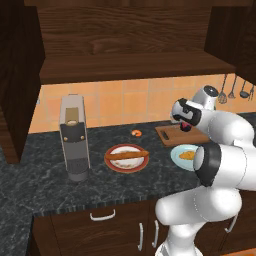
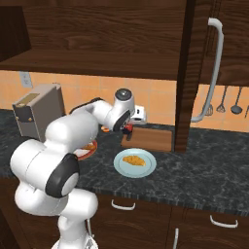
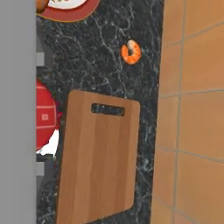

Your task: From the different types of pastries on the counter, select a croissant and place it on the cutting board. Then retrieve a jar of jam from the cabinet and place it alongside the croissant on the cutting board.

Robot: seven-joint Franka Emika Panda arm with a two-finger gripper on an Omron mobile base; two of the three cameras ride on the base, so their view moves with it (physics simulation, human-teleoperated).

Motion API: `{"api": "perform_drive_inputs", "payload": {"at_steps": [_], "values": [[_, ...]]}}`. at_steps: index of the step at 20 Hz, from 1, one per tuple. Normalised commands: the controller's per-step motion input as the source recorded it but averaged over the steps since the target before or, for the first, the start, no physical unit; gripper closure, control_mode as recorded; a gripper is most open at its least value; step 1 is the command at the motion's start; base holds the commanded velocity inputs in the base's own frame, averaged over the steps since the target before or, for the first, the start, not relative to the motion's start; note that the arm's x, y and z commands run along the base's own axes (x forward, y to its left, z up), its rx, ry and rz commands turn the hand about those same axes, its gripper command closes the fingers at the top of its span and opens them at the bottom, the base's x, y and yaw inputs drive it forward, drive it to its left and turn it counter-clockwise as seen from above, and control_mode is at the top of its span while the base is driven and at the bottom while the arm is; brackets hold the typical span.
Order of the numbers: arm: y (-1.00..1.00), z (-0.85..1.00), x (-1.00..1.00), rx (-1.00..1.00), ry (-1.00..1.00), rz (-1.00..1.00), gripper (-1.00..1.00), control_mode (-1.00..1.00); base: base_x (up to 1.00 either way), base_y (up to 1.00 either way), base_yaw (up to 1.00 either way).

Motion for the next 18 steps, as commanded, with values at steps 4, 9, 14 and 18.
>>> {"api": "perform_drive_inputs", "payload": {"at_steps": [4, 9, 14, 18], "values": [[0.0, -0.76, -0.36, -0.08, 0.06, -0.04, 1.0, -1.0, 0.0, 0.0, 0.0], [-0.03, 0.03, 0.34, 0.18, -0.04, -0.04, 1.0, -1.0, 0.0, 0.0, 0.0], [-0.04, 0.13, 0.97, 0.19, -0.07, -0.03, 1.0, -1.0, 0.0, 0.0, 0.0], [0.0, -0.11, 0.14, 0.0, 0.0, 0.01, 1.0, -1.0, 0.0, 0.0, 0.0]]}}
